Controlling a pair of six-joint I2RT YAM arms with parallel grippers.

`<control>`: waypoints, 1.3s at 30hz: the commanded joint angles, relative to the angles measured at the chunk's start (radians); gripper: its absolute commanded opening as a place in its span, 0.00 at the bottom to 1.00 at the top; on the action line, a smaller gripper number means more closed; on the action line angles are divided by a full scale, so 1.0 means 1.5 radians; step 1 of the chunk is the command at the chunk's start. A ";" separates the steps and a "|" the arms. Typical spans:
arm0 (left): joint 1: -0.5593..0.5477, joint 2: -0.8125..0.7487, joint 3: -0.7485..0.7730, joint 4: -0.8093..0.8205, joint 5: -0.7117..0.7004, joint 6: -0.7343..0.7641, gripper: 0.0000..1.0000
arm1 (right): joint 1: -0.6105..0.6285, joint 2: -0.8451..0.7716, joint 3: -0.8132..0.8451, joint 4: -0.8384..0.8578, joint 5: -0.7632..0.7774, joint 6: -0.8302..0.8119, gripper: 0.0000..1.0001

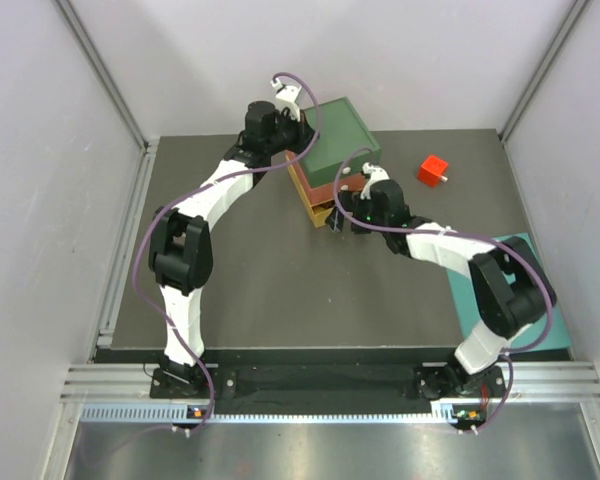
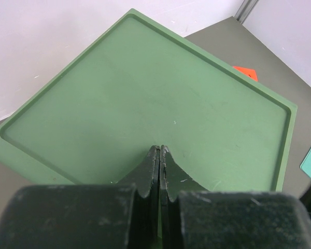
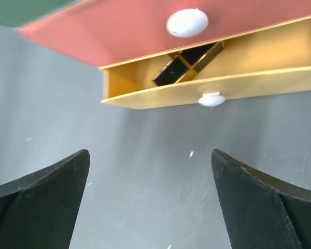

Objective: Organize the makeup

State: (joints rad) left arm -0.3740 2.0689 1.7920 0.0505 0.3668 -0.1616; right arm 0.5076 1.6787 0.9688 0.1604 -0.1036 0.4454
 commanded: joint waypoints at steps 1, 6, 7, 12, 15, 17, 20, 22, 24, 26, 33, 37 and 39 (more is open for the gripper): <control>0.012 0.082 -0.059 -0.264 -0.030 0.016 0.00 | -0.009 -0.081 -0.028 0.024 -0.015 0.039 1.00; 0.012 0.079 -0.065 -0.261 -0.028 0.013 0.00 | -0.060 -0.103 -0.097 0.107 -0.074 0.143 1.00; 0.012 0.079 -0.066 -0.261 -0.027 0.013 0.00 | -0.069 -0.102 -0.111 0.129 -0.084 0.165 0.99; 0.012 0.076 -0.067 -0.260 -0.025 0.012 0.00 | -0.119 -0.066 -0.183 0.300 -0.156 0.303 0.96; 0.012 0.074 -0.070 -0.259 -0.026 0.012 0.00 | -0.132 -0.026 -0.187 0.369 -0.181 0.364 0.96; 0.012 0.073 -0.070 -0.261 -0.027 0.013 0.00 | -0.138 0.003 -0.195 0.406 -0.188 0.415 0.96; 0.012 0.071 -0.073 -0.260 -0.027 0.015 0.00 | -0.145 0.045 -0.197 0.471 -0.197 0.478 0.97; 0.012 0.069 -0.074 -0.260 -0.028 0.017 0.00 | -0.148 0.073 -0.203 0.525 -0.196 0.528 0.93; 0.012 0.070 -0.074 -0.259 -0.030 0.017 0.00 | -0.152 0.092 -0.210 0.565 -0.194 0.560 0.85; 0.012 0.068 -0.074 -0.259 -0.031 0.018 0.00 | -0.155 0.117 -0.215 0.604 -0.192 0.595 0.69; 0.012 0.071 -0.068 -0.262 -0.035 0.021 0.00 | -0.159 0.194 -0.211 0.687 -0.176 0.679 0.08; 0.013 0.072 -0.067 -0.264 -0.035 0.022 0.00 | -0.159 0.226 -0.175 0.669 -0.169 0.679 0.03; 0.013 0.073 -0.068 -0.264 -0.035 0.023 0.00 | -0.159 0.233 -0.161 0.654 -0.162 0.678 0.03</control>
State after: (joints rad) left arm -0.3737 2.0663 1.7832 0.0601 0.3687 -0.1604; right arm 0.2771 2.0048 0.6609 1.0775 -0.3714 1.4364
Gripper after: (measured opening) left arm 0.009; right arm 0.034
